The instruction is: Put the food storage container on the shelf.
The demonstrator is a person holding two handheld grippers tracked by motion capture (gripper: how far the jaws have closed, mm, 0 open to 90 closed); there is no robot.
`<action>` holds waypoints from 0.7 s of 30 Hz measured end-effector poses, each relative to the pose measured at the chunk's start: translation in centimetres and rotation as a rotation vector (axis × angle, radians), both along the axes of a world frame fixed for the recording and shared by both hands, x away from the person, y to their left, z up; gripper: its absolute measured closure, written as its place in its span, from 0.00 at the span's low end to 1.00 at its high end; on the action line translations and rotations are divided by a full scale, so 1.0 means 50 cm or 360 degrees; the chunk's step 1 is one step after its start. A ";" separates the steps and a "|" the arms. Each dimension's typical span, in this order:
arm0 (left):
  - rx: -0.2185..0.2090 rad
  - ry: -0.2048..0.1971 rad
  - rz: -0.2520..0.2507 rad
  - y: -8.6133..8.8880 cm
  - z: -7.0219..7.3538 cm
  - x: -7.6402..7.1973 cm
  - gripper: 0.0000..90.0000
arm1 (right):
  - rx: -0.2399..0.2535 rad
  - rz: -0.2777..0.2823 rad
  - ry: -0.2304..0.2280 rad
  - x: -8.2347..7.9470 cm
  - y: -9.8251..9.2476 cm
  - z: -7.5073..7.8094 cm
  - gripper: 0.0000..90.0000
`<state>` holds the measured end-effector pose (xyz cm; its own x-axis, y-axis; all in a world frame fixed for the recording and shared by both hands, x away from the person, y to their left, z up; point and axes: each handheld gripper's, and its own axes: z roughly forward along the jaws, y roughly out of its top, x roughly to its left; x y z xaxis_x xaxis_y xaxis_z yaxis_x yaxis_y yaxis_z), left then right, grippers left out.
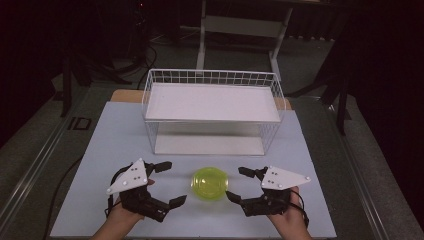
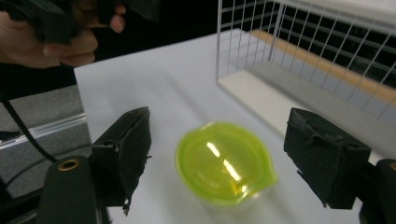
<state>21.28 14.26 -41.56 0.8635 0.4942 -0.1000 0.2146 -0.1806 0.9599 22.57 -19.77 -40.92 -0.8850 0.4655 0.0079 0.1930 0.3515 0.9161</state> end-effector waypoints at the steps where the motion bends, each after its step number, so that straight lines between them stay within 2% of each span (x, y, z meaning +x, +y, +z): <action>1: 0.0018 0.0015 0.0008 -0.005 0.001 0.006 0.01 | -0.0021 0.0000 -0.0028 0.006 0.005 0.001 0.25; 4: 0.0029 0.0013 0.0032 -0.023 0.002 0.021 0.01 | -0.0004 -0.0006 -0.0031 0.021 0.011 -0.002 0.25; 5: 0.0021 0.0031 0.0023 -0.030 0.001 0.026 0.01 | -0.0033 -0.0074 0.0002 0.033 0.015 -0.007 0.25; 6: 0.0033 0.0047 0.0020 -0.037 0.000 0.032 0.01 | -0.0033 -0.0074 0.0002 0.033 0.015 -0.007 0.25; 7: 0.0040 0.0066 0.0022 -0.044 -0.003 0.039 0.01 | -0.0069 -0.0118 0.0026 0.038 0.017 -0.008 0.25; 8: 0.0040 0.0083 0.0039 -0.051 -0.008 0.046 0.01 | -0.0063 -0.0125 0.0066 0.044 0.018 -0.011 0.25; 9: 0.0046 0.0103 0.0048 -0.055 -0.012 0.051 0.01 | -0.0041 -0.0124 0.0140 0.053 0.018 -0.015 0.22; 10: 0.0039 0.0137 0.0059 -0.059 -0.018 0.060 0.01 | -0.0041 -0.0143 0.0158 0.057 0.018 -0.018 0.18; 11: 0.0030 0.0184 0.0070 -0.064 -0.026 0.072 0.01 | -0.0023 -0.0150 0.0216 0.070 0.018 -0.027 0.14; 14: 0.0033 0.0227 0.0090 -0.066 -0.036 0.083 0.01 | 0.0002 -0.0184 0.0234 0.078 0.017 -0.037 0.14; 15: 0.0032 0.0265 0.0080 -0.067 -0.041 0.090 0.01 | -0.0016 -0.0213 0.0247 0.084 0.021 -0.048 0.16; 17: 0.0040 0.0286 0.0107 -0.069 -0.051 0.097 0.01 | -0.0012 -0.0231 0.0251 0.086 0.022 -0.053 0.17; 18: 0.0069 0.0302 0.0114 -0.071 -0.062 0.102 0.01 | -0.0049 -0.0242 0.0265 0.090 0.028 -0.065 0.19; 21: 0.0082 0.0322 0.0123 -0.073 -0.072 0.106 0.05 | -0.0060 -0.0257 0.0278 0.095 0.032 -0.078 0.21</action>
